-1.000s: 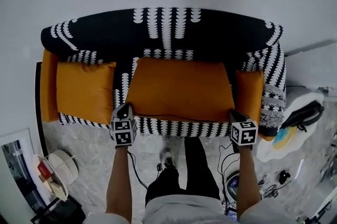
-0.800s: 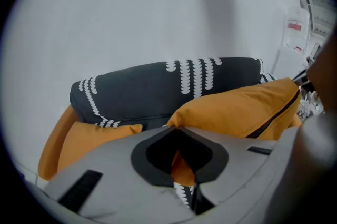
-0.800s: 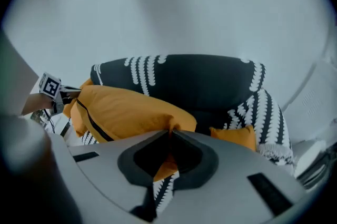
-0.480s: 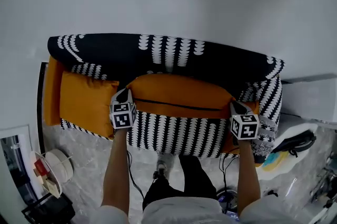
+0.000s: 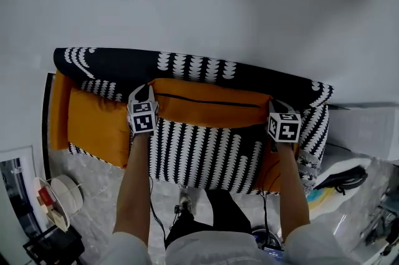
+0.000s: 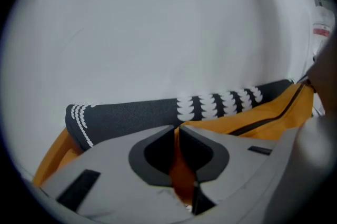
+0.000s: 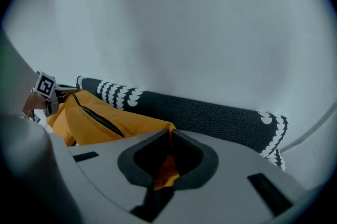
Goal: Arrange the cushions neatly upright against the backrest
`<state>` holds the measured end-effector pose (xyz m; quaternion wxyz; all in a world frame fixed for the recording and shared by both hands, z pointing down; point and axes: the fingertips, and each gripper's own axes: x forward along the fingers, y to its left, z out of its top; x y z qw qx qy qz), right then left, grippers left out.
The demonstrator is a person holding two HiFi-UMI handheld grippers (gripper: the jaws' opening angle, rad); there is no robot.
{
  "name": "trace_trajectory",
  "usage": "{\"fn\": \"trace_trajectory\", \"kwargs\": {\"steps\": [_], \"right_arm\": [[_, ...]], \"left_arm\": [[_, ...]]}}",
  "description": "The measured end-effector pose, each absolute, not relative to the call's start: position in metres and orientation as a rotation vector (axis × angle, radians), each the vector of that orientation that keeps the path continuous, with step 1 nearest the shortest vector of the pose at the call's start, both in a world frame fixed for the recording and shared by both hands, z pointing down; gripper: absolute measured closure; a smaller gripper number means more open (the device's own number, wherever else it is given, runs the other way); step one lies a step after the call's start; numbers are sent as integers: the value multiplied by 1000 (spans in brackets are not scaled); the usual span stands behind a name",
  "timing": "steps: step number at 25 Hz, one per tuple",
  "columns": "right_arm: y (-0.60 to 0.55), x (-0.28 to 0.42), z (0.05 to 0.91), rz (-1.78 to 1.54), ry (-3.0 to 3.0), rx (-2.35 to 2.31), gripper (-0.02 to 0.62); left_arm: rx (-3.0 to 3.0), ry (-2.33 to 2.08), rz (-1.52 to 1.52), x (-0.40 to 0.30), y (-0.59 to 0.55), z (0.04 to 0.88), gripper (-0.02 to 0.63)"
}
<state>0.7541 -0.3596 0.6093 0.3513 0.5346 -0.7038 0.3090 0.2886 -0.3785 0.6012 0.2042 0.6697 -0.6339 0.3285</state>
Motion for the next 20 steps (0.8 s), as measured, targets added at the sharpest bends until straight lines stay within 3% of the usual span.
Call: {"fn": "trace_trajectory", "kwargs": {"steps": [4, 14, 20], "right_arm": [[-382, 753, 609, 812, -1802, 1375, 573], [-378, 729, 533, 593, -1922, 1417, 572], [-346, 655, 467, 424, -2002, 1325, 572]], "left_arm": [[1885, -1798, 652, 297, -399, 586, 447], [1952, -1901, 540, 284, -357, 526, 445], [2039, -1916, 517, 241, -287, 461, 498]]}}
